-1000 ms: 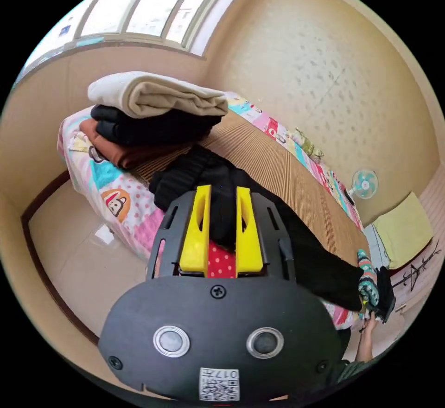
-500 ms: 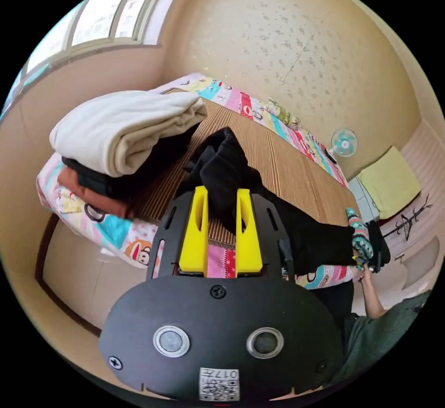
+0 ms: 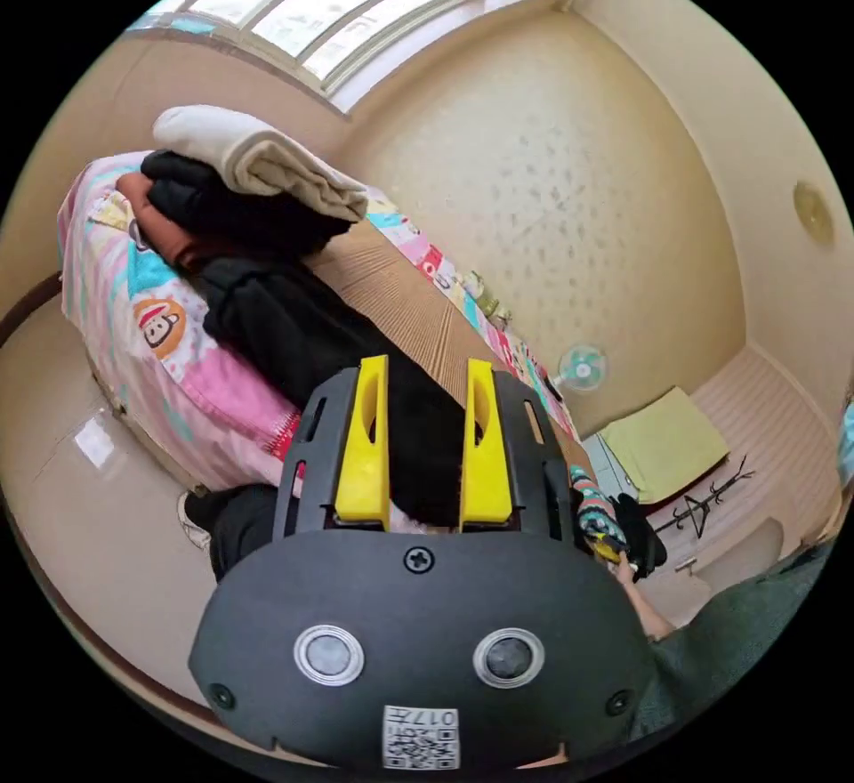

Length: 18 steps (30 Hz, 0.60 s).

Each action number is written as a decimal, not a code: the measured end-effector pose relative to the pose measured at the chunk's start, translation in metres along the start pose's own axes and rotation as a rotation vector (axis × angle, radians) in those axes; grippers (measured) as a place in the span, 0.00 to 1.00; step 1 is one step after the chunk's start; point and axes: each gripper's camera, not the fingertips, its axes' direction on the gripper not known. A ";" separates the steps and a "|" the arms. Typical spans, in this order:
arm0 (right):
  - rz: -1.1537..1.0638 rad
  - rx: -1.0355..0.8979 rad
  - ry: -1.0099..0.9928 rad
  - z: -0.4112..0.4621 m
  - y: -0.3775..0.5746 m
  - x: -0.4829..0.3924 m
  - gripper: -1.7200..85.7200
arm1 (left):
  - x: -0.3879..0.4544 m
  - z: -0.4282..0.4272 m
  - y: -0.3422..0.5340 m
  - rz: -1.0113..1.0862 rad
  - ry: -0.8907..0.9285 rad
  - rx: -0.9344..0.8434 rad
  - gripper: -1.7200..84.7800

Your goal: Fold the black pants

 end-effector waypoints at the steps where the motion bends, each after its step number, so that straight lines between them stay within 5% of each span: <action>1: -0.004 -0.049 -0.014 0.009 -0.004 0.000 0.14 | 0.023 0.034 0.008 0.090 0.031 -0.136 0.16; 6: -0.169 -0.122 0.273 0.016 -0.022 -0.043 0.07 | 0.101 0.156 0.045 0.414 0.154 -0.582 0.18; 10: -0.236 0.008 0.340 -0.018 -0.024 -0.073 0.05 | 0.105 0.243 0.089 0.435 0.027 -0.886 0.15; 13: -0.215 0.074 0.433 -0.035 -0.016 -0.075 0.05 | 0.103 0.252 0.101 0.468 0.000 -0.878 0.10; 15: -0.190 -0.057 0.545 -0.003 -0.019 -0.052 0.05 | 0.101 0.250 0.102 0.467 0.079 -0.901 0.09; 18: -0.153 -0.184 0.516 0.027 -0.016 -0.019 0.05 | 0.077 0.204 0.091 0.375 0.111 -0.660 0.09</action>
